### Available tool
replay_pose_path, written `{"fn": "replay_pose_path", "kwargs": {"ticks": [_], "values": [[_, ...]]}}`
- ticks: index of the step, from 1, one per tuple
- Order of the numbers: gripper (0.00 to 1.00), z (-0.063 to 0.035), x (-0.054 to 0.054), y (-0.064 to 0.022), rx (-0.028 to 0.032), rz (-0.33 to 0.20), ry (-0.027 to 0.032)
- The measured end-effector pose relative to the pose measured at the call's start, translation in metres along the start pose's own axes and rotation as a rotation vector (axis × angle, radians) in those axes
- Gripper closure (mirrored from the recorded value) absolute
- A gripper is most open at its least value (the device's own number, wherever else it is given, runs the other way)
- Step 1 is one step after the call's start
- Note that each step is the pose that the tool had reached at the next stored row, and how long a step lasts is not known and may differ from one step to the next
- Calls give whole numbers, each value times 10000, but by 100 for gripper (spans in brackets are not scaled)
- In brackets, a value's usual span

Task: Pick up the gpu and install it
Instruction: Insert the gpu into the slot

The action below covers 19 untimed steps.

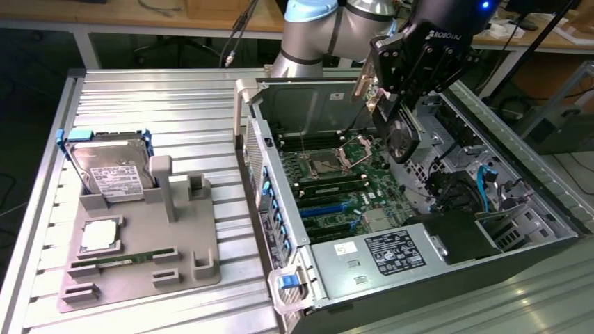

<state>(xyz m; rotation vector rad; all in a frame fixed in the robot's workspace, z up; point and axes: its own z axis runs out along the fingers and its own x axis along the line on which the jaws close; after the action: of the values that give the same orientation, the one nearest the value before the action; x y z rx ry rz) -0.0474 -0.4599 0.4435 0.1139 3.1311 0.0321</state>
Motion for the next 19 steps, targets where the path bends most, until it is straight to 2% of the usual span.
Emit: {"fn": "replay_pose_path", "kwargs": {"ticks": [19], "values": [[73, 0, 0, 0, -1, -59, 2]]}}
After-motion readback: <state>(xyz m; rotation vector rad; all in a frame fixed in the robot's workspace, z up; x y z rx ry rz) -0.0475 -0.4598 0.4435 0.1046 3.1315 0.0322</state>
